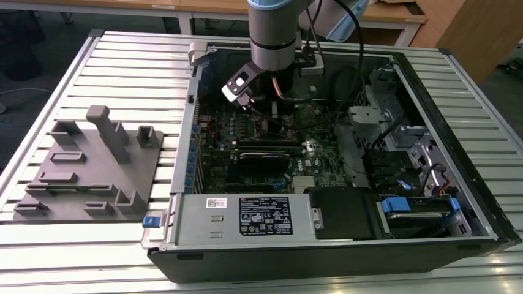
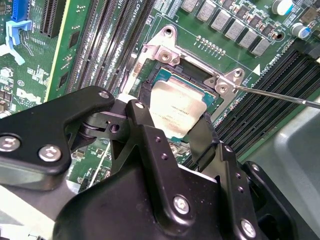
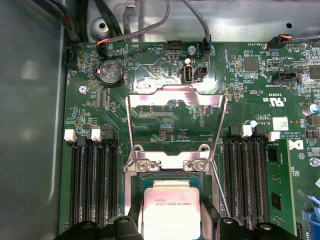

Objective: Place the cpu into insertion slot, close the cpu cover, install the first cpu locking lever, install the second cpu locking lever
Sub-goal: 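Place the cpu into insertion slot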

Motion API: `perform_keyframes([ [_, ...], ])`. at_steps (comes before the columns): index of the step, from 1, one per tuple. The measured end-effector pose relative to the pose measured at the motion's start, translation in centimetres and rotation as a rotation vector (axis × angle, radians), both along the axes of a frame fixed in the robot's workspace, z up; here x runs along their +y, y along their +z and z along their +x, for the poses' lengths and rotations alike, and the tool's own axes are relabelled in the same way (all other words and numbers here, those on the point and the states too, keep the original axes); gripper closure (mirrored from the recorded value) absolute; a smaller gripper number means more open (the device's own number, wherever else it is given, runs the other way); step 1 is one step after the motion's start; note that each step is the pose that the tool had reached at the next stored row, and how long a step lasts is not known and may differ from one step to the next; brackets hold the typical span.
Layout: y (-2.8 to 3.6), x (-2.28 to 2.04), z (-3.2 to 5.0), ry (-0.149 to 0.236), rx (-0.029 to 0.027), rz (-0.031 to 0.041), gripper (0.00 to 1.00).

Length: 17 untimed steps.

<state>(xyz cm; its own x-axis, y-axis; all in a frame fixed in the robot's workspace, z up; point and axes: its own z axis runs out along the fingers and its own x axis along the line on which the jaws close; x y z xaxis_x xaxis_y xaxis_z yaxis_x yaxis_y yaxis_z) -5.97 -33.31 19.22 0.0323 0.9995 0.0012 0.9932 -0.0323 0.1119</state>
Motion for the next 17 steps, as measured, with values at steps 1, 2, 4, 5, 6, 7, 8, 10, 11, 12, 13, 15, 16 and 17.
perform_keyframes([
  [1,0.01,0.0,0.0,0.0,-0.0001,0.0002,0.46],
  [2,0.01,0.0,0.0,0.0,-0.0001,0.0002,0.46],
  [4,0.01,0.0,0.0,0.001,-0.0001,0.0002,0.46],
  [5,0.02,0.0,0.0,0.004,0.0,0.0001,0.46],
  [6,0.02,0.0,0.0,0.007,0.0,0.0,0.46],
  [7,0.02,0.0,0.0,0.008,0.0,0.0,0.46],
  [8,0.02,0.0,0.0,0.008,0.0001,0.0,0.46],
  [10,0.02,0.0,0.0,0.008,0.0001,-0.0001,0.46],
  [11,0.02,0.0,0.0,0.008,0.0001,0.0,0.46],
  [12,0.02,0.0,0.0,0.008,0.0001,-0.0001,0.46],
  [13,0.02,0.0,0.0,0.008,0.0001,-0.0001,0.46],
  [15,0.01,-0.01,0.0,0.008,0.0002,-0.0001,0.46],
  [16,0.01,-0.01,0.0,0.008,0.0002,-0.0001,0.46],
  [17,0.01,-0.01,0.0,0.008,0.0001,0.0,0.46],
])
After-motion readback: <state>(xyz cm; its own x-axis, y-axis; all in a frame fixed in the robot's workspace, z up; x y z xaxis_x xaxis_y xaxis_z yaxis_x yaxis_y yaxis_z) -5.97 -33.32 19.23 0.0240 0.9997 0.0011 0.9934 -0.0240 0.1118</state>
